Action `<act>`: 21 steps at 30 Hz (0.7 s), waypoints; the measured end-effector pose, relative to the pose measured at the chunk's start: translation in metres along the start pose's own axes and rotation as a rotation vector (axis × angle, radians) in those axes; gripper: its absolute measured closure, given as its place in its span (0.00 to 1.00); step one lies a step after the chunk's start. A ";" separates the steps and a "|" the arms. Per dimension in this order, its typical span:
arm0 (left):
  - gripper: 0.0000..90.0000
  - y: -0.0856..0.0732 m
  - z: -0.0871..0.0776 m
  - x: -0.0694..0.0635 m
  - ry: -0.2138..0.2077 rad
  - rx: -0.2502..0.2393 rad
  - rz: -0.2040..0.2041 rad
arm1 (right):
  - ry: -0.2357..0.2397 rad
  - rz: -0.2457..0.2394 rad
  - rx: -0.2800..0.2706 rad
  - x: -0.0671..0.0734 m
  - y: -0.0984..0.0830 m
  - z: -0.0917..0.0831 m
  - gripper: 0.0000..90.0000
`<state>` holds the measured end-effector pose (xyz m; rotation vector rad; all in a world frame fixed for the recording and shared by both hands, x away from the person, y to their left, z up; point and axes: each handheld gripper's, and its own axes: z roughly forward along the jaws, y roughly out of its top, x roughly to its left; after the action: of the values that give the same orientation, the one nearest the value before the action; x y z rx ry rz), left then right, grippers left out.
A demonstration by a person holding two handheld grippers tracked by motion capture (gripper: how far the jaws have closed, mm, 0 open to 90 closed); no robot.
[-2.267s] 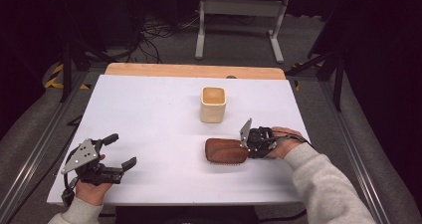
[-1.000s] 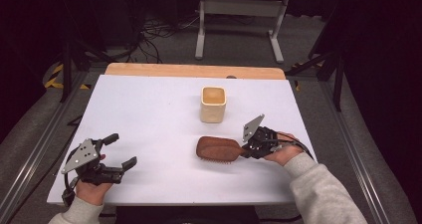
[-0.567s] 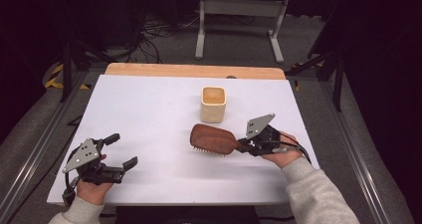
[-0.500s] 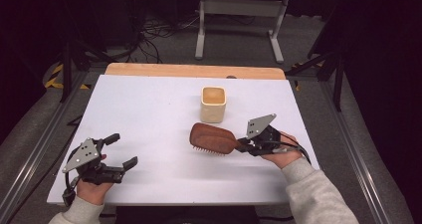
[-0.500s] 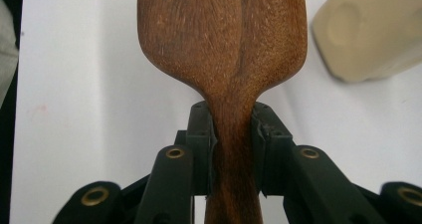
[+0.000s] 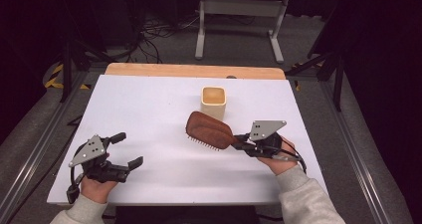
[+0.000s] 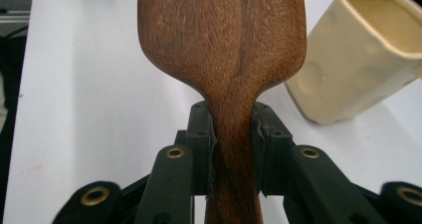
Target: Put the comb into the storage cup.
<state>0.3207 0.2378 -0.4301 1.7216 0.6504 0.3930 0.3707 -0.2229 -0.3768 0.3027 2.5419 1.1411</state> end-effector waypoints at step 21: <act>0.01 0.020 0.018 -0.008 -0.068 0.002 -0.011 | -0.046 0.048 -0.193 0.025 0.005 0.012 0.81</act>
<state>0.3288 0.2159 -0.4149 1.7247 0.6110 0.3244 0.3528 -0.2035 -0.3860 0.3380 2.3742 1.3685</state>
